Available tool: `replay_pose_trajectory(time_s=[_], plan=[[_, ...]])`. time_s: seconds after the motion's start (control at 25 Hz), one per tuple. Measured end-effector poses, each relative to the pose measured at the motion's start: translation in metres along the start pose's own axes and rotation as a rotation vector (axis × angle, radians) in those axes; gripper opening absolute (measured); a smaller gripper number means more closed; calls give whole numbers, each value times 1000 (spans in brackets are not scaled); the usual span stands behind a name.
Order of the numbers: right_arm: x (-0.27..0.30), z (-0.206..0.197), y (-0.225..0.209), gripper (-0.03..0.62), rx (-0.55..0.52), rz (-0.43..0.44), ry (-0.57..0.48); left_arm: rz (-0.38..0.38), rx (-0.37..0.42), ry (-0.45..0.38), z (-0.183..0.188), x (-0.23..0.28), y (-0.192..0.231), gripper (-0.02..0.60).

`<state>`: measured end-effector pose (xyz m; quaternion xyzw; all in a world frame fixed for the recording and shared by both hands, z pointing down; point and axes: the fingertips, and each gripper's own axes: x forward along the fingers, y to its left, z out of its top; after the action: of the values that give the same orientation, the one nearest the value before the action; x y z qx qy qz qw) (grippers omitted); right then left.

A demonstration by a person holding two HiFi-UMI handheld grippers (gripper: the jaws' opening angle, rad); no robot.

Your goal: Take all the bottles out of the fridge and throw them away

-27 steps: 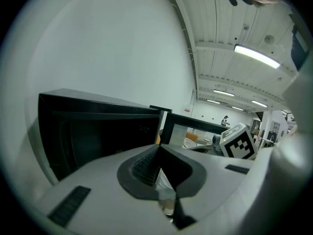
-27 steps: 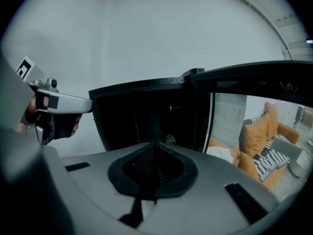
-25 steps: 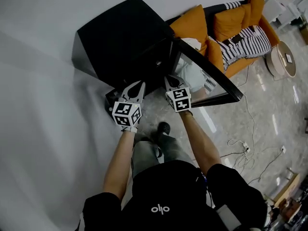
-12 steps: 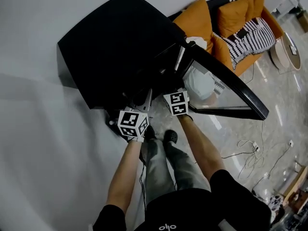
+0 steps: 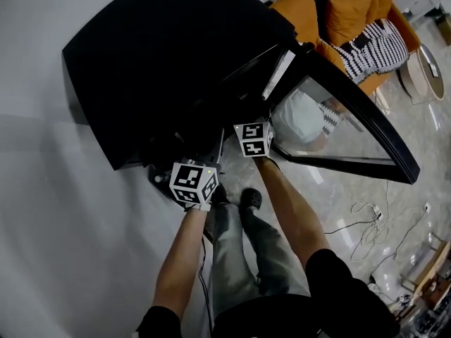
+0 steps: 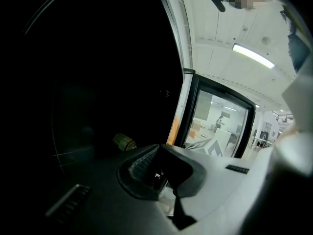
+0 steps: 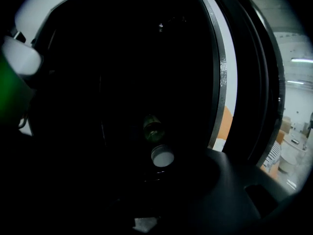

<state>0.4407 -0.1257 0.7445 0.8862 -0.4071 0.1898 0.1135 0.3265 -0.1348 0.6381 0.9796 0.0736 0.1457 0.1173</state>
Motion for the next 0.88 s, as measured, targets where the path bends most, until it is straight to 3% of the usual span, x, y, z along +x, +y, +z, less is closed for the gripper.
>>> replay_pose_trajectory(time_s=[0.2, 0.52, 0.76, 0.88], plan=[[17, -4, -1, 216, -14, -36, 3, 1, -8, -7, -13, -4, 7, 6], [19, -11, 11, 216, 0, 23, 12, 25, -23, -15, -20, -16, 20, 6], [41, -13, 27, 268, -10, 100, 50, 29, -25, -21, -20, -21, 24, 6], [48, -18, 29, 268, -25, 90, 68, 33, -24, -21, -22, -24, 24, 6]])
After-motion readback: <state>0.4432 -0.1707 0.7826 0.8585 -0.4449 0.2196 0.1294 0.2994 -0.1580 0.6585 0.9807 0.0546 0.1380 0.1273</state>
